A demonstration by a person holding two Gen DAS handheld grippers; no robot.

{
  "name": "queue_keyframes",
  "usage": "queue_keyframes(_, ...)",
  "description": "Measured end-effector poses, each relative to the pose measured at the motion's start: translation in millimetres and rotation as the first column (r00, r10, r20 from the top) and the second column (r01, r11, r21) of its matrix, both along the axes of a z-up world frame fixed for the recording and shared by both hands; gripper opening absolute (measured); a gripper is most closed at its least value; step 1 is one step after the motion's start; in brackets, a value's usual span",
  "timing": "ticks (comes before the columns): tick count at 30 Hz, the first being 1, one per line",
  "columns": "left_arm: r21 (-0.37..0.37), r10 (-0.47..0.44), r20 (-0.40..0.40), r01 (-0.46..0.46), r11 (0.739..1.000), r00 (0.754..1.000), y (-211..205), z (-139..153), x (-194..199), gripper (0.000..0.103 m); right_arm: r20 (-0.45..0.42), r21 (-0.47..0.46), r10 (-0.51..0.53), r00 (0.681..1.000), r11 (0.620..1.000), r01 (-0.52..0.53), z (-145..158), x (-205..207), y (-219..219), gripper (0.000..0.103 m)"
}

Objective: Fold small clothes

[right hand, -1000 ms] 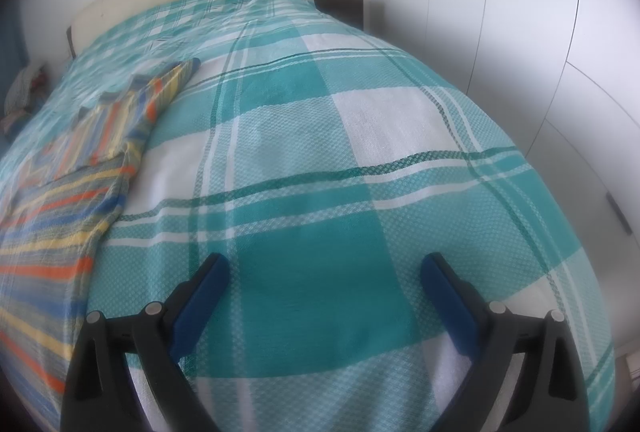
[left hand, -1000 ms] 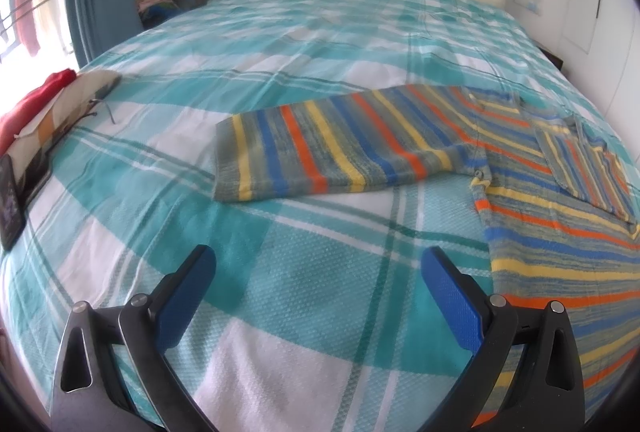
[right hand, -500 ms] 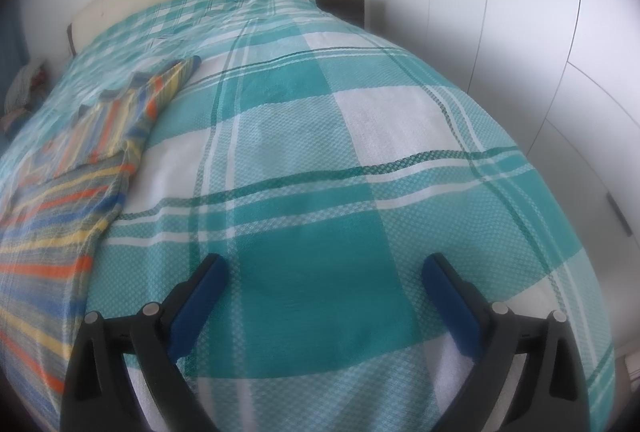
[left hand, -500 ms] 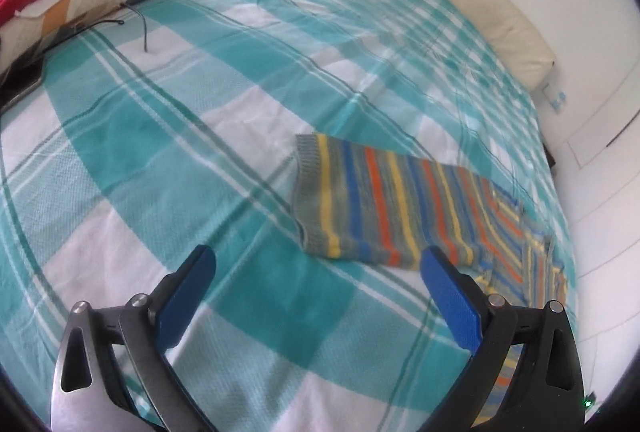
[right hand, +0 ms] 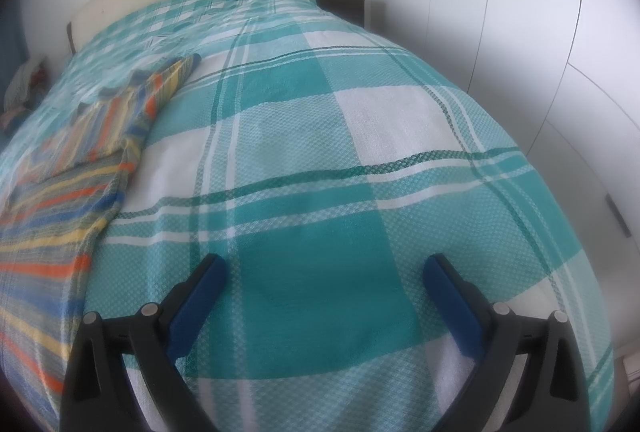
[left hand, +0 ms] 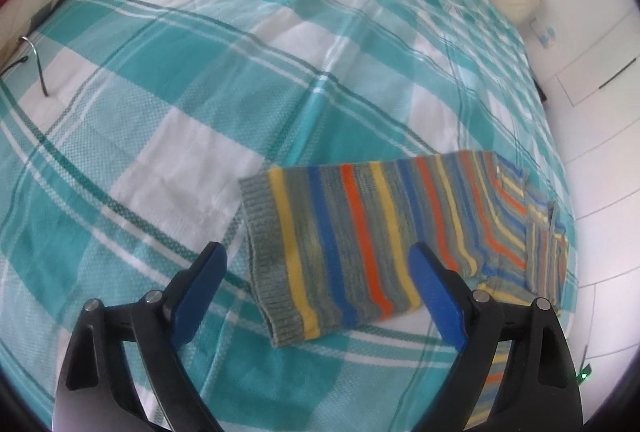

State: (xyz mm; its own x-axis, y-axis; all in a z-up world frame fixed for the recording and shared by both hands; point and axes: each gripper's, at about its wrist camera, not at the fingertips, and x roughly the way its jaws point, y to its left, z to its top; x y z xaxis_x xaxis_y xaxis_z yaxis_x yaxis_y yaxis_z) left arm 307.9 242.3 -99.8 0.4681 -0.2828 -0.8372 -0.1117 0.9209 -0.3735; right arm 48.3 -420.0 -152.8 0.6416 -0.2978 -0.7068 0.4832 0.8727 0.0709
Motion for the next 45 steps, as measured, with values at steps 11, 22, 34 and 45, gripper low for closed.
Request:
queue_keyframes(11, 0.088, 0.104, -0.059, -0.098, 0.991, 0.993, 6.0, -24.5, 10.8, 0.071, -0.004, 0.001, 0.002, 1.0, 1.0, -0.002, -0.4, 2.1, -0.5, 0.1)
queue_keyframes(22, 0.14, 0.071, -0.007, -0.069, 0.988, 0.997, -22.4, -3.8, 16.1, 0.004, -0.008, 0.0, 0.003, 1.0, 1.0, -0.003, -0.3, 2.5, -0.6, 0.101)
queue_keyframes(34, 0.226, -0.491, 0.288, 0.44, 0.869, 0.822, -290.5, 156.2, -4.3, 0.004, -0.008, 0.0, 0.003, 1.0, 1.0, -0.003, -0.3, 2.7, -0.9, 0.102)
queue_keyframes(45, 0.178, -0.447, 0.216, 0.415, 0.892, 0.868, -319.8, 119.8, -6.1, 0.08, -0.006, 0.007, 0.007, 1.0, 1.0, -0.007, 0.5, 1.9, -0.7, 0.102)
